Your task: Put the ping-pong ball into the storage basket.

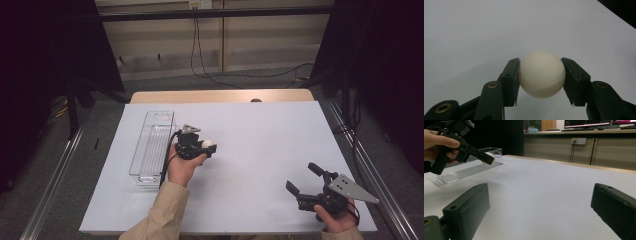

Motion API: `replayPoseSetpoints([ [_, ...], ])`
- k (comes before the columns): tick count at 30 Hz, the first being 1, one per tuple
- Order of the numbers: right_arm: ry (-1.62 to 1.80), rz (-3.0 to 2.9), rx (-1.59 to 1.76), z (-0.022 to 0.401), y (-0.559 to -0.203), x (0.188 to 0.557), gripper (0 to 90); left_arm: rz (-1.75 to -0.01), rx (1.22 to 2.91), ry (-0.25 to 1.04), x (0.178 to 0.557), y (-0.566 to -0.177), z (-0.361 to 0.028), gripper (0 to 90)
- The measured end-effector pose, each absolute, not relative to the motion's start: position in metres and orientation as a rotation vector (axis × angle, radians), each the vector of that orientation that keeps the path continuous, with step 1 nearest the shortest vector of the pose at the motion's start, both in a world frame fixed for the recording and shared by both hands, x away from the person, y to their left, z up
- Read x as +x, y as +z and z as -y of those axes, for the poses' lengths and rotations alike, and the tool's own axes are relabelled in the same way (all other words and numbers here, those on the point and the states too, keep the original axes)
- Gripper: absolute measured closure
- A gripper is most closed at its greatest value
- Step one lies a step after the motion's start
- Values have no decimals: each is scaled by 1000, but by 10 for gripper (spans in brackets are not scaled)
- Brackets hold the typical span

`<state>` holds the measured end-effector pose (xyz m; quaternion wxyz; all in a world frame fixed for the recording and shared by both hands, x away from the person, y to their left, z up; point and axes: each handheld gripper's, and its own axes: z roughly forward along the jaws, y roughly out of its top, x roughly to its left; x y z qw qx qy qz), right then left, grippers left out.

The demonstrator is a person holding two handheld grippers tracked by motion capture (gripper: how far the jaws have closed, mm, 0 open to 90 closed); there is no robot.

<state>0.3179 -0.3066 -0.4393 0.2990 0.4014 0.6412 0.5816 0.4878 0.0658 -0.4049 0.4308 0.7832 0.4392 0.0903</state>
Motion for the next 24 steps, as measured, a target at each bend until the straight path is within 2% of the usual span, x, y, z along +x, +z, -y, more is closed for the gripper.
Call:
replayPoseSetpoints([
  [24,1543,-1701,1062,307,-439,318,14,-1094,1950,219,487,-394,-71,512],
])
